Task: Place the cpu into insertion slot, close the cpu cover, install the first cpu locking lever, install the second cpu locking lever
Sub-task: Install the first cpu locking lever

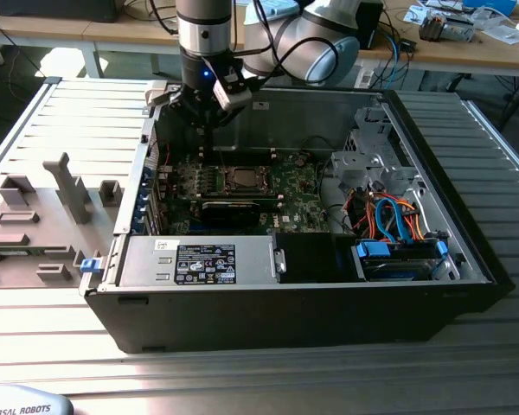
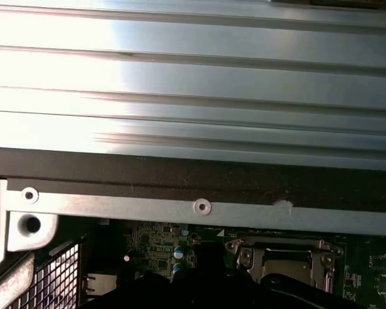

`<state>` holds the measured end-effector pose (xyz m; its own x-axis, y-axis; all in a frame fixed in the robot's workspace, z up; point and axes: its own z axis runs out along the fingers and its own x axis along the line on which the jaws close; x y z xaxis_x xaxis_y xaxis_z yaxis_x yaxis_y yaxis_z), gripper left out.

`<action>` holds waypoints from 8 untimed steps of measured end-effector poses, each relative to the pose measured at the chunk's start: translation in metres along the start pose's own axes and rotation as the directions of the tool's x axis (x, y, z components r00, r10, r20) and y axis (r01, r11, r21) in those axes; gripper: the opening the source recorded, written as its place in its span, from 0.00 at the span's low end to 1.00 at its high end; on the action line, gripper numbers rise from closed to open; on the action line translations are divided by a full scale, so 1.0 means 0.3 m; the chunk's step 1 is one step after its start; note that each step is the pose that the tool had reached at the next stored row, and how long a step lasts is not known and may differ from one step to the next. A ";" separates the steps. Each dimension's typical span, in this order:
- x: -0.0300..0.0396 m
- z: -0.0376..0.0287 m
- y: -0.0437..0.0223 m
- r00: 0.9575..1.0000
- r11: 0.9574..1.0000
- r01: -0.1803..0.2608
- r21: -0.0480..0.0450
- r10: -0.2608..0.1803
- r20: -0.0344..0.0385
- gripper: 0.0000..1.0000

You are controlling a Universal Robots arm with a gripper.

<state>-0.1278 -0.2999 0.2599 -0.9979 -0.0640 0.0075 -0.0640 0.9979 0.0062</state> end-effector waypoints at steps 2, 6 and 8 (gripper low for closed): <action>-0.001 0.000 0.000 1.000 1.000 0.001 -0.001 -0.001 0.000 0.11; -0.014 0.000 0.000 1.000 1.000 0.001 -0.003 -0.001 -0.001 0.11; -0.020 0.000 -0.001 1.000 1.000 0.001 -0.003 -0.001 -0.001 0.11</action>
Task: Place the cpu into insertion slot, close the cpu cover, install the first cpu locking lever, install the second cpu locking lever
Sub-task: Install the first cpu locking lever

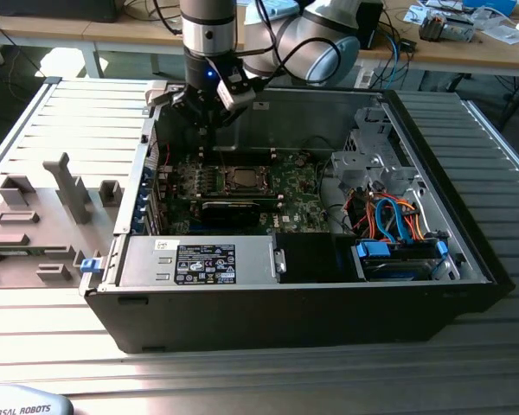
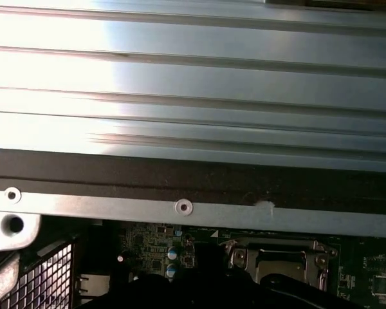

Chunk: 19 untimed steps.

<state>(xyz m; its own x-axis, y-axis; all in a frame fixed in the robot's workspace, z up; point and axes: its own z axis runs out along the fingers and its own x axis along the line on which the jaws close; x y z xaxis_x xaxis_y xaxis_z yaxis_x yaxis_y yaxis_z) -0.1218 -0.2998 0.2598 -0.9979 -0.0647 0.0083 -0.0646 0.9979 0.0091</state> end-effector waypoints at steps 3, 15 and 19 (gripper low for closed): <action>-0.007 0.000 -0.001 1.000 1.000 0.000 0.000 0.000 0.000 0.11; -0.019 0.000 -0.001 1.000 1.000 0.000 0.000 0.000 0.000 0.11; -0.021 0.000 -0.001 1.000 1.000 0.000 0.000 0.000 0.000 0.11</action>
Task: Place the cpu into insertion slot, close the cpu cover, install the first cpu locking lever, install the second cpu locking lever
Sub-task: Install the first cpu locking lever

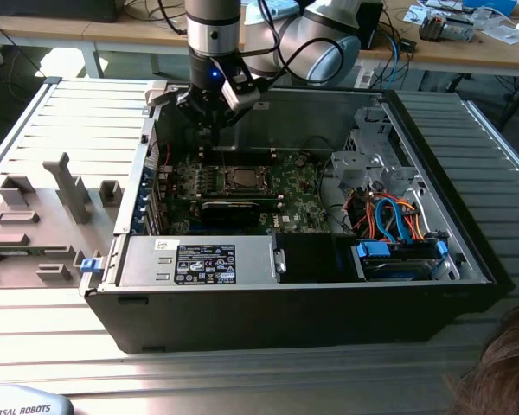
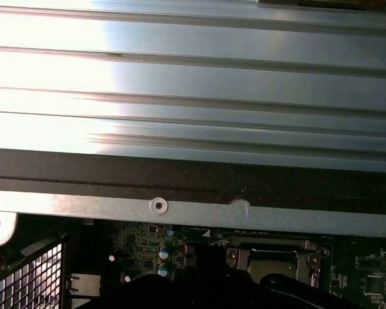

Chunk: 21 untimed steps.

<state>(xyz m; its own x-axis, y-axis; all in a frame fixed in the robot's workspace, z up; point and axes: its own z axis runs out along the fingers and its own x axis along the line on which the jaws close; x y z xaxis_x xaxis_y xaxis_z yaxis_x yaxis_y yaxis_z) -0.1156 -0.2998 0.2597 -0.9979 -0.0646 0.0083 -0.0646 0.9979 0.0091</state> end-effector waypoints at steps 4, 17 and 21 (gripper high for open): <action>-0.004 0.000 0.000 1.000 1.000 0.000 0.000 0.000 0.000 0.11; -0.014 0.000 -0.001 1.000 1.000 0.000 0.000 0.000 0.000 0.11; -0.016 0.000 -0.001 1.000 1.000 0.000 0.000 0.000 0.000 0.11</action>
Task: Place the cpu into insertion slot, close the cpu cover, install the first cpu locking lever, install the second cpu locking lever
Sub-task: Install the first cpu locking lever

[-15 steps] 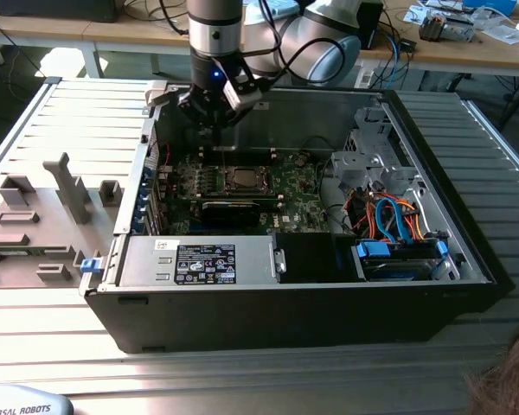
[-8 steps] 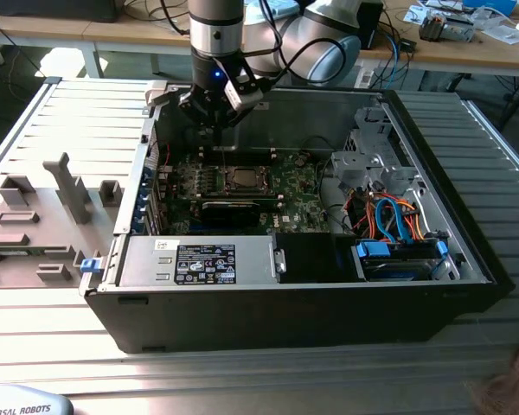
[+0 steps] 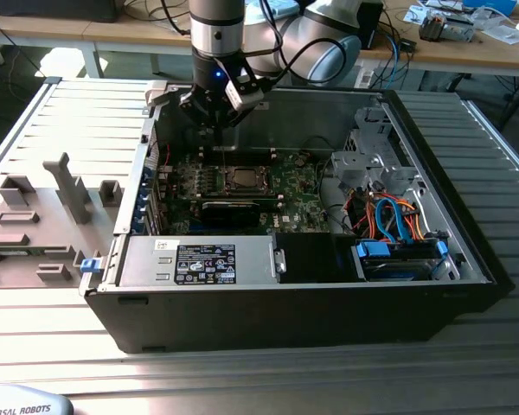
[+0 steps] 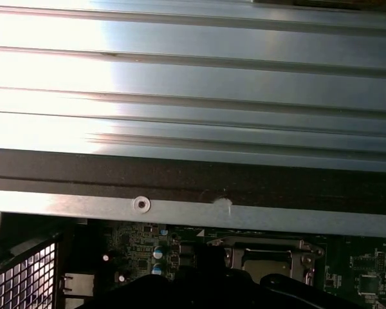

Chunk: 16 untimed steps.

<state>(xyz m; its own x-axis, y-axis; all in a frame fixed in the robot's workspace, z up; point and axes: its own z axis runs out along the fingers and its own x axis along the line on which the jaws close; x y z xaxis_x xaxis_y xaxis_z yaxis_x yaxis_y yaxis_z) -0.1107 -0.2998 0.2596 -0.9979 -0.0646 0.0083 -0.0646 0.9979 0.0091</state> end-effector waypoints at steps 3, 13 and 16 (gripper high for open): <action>-0.002 0.000 0.000 1.000 1.000 0.000 0.000 0.000 0.000 0.11; -0.013 0.000 -0.001 1.000 1.000 0.000 0.000 0.000 0.000 0.11; -0.018 0.000 -0.001 1.000 1.000 0.000 0.000 0.000 0.000 0.11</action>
<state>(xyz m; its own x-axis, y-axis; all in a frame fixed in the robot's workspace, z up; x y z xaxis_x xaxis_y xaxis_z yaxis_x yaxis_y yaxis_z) -0.1051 -0.2998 0.2595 -0.9979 -0.0646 0.0083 -0.0645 0.9979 0.0094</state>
